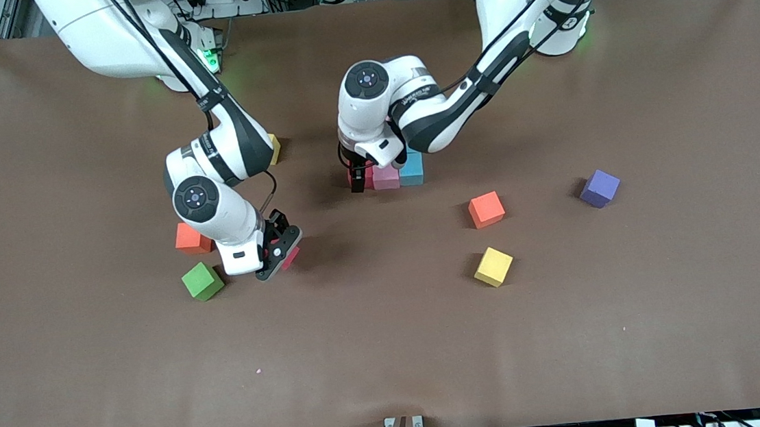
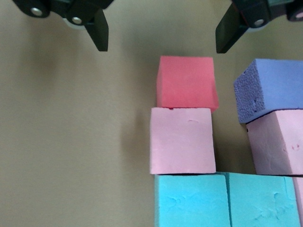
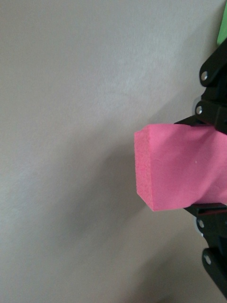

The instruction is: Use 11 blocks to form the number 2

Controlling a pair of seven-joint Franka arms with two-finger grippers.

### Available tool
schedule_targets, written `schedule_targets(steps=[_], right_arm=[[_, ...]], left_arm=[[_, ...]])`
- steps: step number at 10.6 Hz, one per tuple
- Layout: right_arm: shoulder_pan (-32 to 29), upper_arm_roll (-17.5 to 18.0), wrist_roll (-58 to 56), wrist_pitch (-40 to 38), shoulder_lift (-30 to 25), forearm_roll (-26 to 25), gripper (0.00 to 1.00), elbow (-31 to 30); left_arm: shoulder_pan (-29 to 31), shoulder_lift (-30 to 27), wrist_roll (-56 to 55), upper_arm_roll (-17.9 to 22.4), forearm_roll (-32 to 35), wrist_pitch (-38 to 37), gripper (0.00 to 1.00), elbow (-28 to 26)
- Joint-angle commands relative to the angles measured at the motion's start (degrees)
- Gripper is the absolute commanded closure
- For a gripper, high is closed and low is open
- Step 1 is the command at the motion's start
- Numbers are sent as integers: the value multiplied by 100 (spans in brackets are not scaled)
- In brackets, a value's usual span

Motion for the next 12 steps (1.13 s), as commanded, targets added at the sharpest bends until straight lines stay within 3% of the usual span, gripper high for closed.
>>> schedule_targets(steps=[1,6,10,12], right_arm=[[-22,49,275,-24,-50,228,62,-50],[312,49,1662,20,-269,228,63,-286],[1049,23,4278,133,-481,140,67,-375],[1147,22,4608,196,-463,149,67,-445]], left_arm=[[157,-326,-91,7,26,-114,0,-87],[597,-581,1119,-72,0,-684,0,-69],[1028,-713,2157,-187,0,-922,0,-69],[1195,-783,2780,-187,0,-1080,0,-86]])
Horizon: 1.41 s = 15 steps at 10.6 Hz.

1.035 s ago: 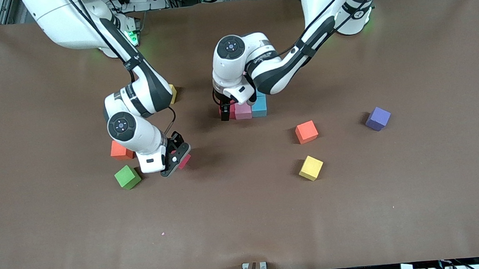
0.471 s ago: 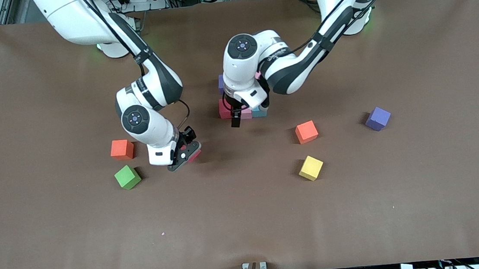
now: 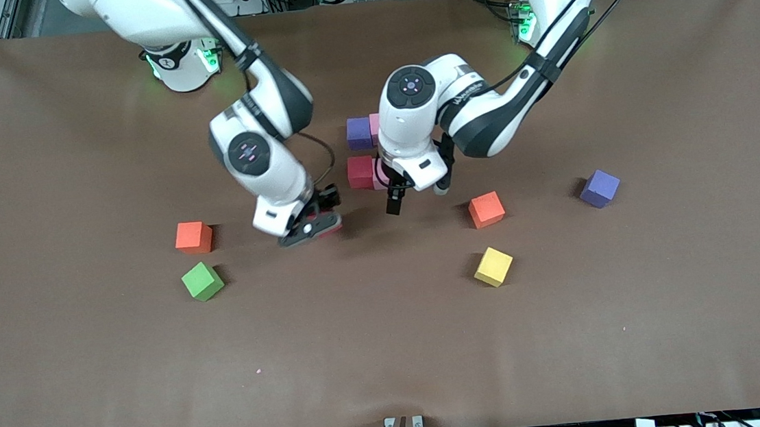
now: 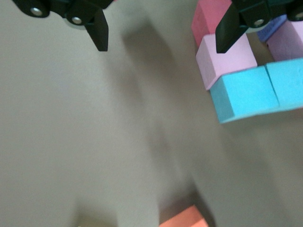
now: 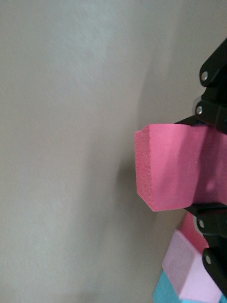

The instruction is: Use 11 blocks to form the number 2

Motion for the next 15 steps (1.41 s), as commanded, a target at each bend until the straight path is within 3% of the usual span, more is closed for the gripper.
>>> schedule_targets(steps=[1,6,11,15], right_arm=[[59,-27,572,157,-142,3,67,-321],[691,-70,1706,351,270,-93,67,-155],[948,-79,3097,316,763,-981,67,320],[991,-79,3518,289,983,-991,67,627]], left_arm=[[253,-216,937,-76,0,-380,0,-96],[886,-181,3843,-76,-26,-593,0,-166],[1501,-102,6421,-76,-35,-672,0,-412],[1783,118,7505,-59,-44,-707,0,-517]])
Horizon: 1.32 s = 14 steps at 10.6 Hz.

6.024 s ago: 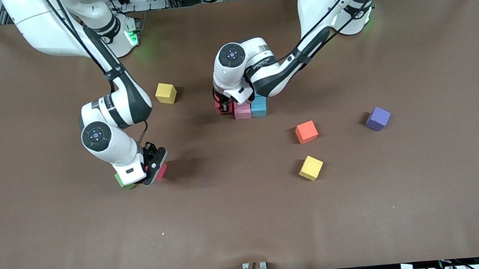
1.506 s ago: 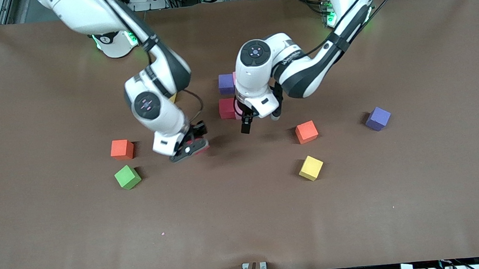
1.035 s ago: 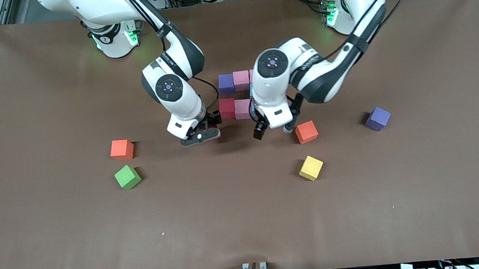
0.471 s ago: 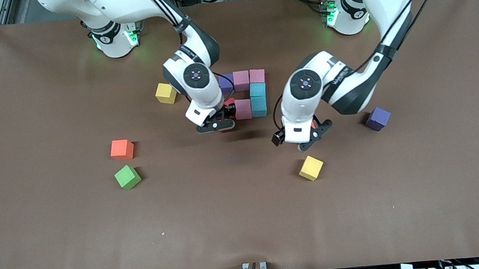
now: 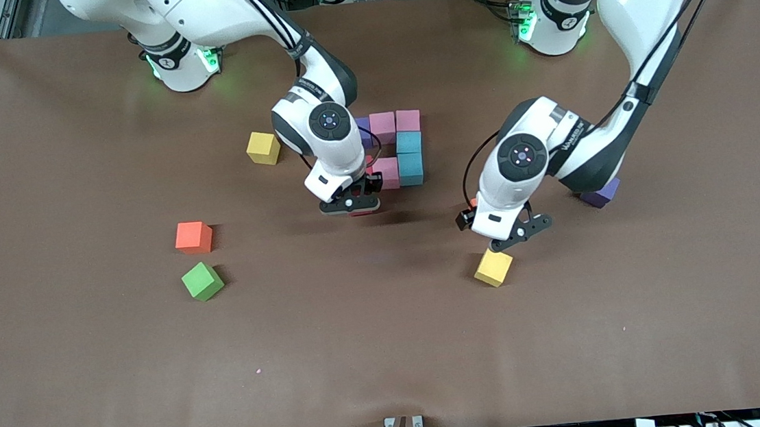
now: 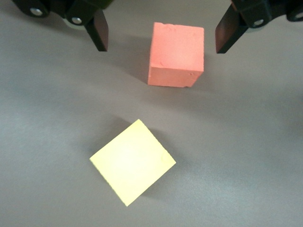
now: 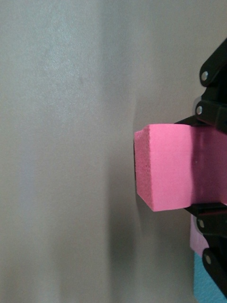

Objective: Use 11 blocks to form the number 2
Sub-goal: 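Set the red cube beside the cubes while the left gripper reaches the orange cube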

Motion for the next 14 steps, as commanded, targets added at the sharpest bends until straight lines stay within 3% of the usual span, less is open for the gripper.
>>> schedule_targets(steps=[1,14], right_arm=[[114,-33,471,-76,209,-122,67,266],[308,-51,772,-93,227,-448,65,11]], left_arm=[[212,55,366,-61,-30,-67,0,-197],[195,424,-196,-52,-30,187,0,-435]])
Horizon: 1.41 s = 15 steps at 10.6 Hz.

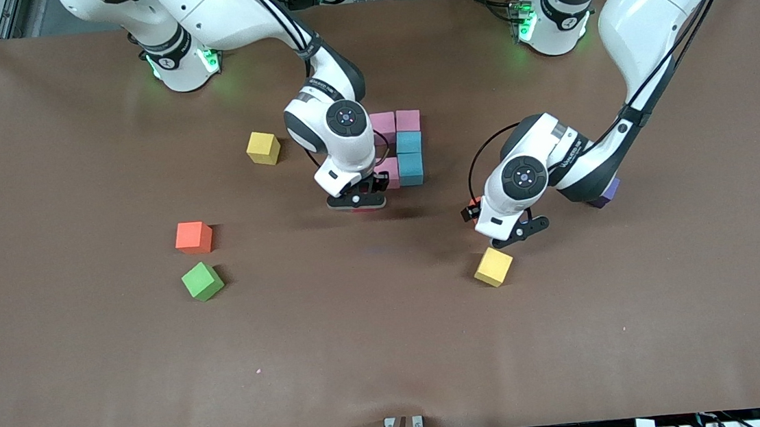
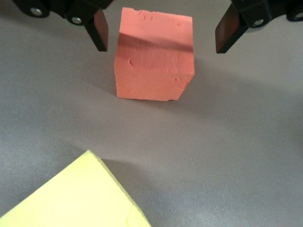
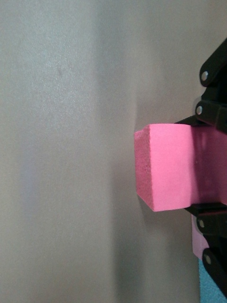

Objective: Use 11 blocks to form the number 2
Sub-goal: 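Set the red cube beside the cubes while the left gripper reaches the orange cube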

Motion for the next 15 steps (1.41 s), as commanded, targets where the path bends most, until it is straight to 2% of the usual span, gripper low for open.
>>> schedule_targets(steps=[1,2,3,5,6,7,10,11,13,15], right_arm=[[99,-52,187,-21,11,-125,56,-74],[99,-52,187,-21,11,-125,25,-74],[99,-52,178,-21,-7,-125,0,-74],[81,-52,170,-117,-68,-125,0,-56],[81,-52,178,-144,-95,-125,0,-39],[73,-43,178,-188,-164,-125,0,-21],[-41,-43,161,-416,-454,-116,0,5],[-129,-43,109,-425,-542,-116,0,5],[-366,-34,-119,-582,-683,-108,0,5],[-664,-34,-637,-741,-780,-108,0,-3]], left_arm=[[3,89,-146,-16,-21,107,0,-21],[-14,115,-243,-16,-21,116,0,-13],[-15,133,-278,-16,-21,151,0,-13],[-15,168,-279,-16,31,169,0,-13],[-15,168,-279,-16,32,160,4,-13],[-15,168,-279,-16,49,169,12,-4],[-23,186,-244,-16,84,169,44,40],[-23,169,-191,-16,84,178,49,66],[-93,160,-156,-16,84,169,49,198],[-479,194,-156,-7,84,169,49,565]])
